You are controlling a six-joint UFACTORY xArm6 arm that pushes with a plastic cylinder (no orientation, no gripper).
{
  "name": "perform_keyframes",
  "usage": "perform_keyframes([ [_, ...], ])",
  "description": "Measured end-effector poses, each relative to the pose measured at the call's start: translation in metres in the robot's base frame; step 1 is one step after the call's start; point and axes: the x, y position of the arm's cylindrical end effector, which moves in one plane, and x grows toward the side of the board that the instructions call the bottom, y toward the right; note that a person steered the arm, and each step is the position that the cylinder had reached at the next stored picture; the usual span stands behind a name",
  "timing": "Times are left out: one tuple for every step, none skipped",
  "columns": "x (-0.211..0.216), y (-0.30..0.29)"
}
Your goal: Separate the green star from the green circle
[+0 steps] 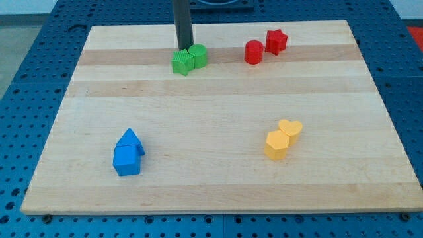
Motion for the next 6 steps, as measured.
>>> perform_keyframes([
  [-0.009, 0.009],
  [-0.026, 0.032],
  [-0.027, 0.067],
  [-0.01, 0.077],
  [0.012, 0.071],
  [0.054, 0.034],
])
